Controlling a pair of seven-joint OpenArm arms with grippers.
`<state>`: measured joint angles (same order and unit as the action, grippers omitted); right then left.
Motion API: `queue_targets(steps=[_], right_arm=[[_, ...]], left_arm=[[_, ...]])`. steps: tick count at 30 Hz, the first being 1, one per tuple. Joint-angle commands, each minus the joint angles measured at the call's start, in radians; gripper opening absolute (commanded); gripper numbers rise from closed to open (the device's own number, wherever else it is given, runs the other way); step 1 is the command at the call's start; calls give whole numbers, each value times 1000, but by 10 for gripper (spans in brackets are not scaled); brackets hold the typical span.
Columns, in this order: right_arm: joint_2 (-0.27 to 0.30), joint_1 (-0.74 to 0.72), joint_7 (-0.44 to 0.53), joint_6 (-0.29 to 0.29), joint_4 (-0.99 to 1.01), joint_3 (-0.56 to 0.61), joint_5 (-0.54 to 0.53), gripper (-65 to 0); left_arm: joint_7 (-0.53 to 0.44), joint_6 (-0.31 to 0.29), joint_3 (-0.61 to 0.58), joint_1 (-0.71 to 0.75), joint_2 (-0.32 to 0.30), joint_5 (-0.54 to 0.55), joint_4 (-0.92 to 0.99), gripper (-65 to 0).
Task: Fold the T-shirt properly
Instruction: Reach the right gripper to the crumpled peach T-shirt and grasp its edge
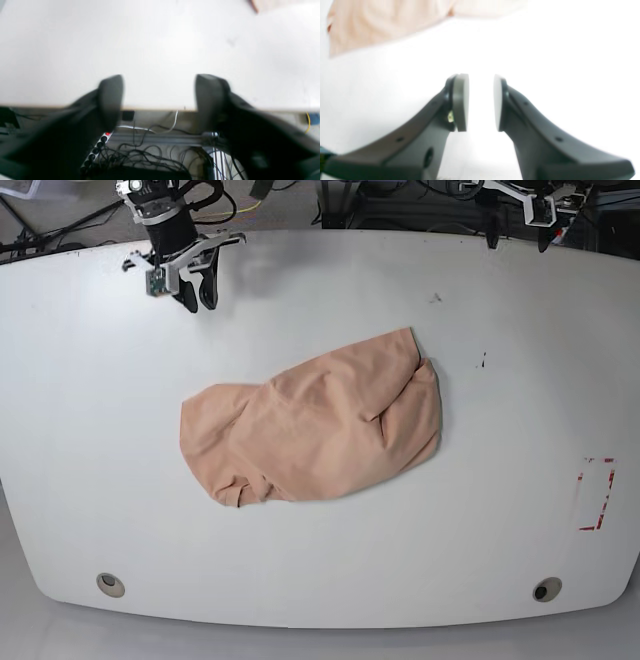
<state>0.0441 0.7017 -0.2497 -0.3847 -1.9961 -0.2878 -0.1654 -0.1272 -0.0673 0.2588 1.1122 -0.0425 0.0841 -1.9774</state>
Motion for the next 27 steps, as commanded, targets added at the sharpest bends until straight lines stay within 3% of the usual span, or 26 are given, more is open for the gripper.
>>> queue_targets(steps=[1,6,11,15,19,27], right_arm=[[30,-66,-58,-3,-16,0,-13,-490],[52,-236,-208,-3,-15,2,-12,-479],[102,-422,-346,-4,13,0,-20,-360],[121,-589,-414,-4,100,0,-12,-349],[158,-735,-469,-4,220,15,-12,-344],[218,-962,-475,-4,501,109,-20,-342]], left_arm=[[-22,4,-9,3,-1,3,-15,-122],[-22,4,-2,-31,-1,3,-15,-121],[-22,5,-5,-39,-1,3,-13,-121],[-22,7,-3,-79,-1,3,-13,-121],[-22,7,-2,-100,-1,1,-13,-121],[-22,5,-3,-154,-4,0,-12,-121]])
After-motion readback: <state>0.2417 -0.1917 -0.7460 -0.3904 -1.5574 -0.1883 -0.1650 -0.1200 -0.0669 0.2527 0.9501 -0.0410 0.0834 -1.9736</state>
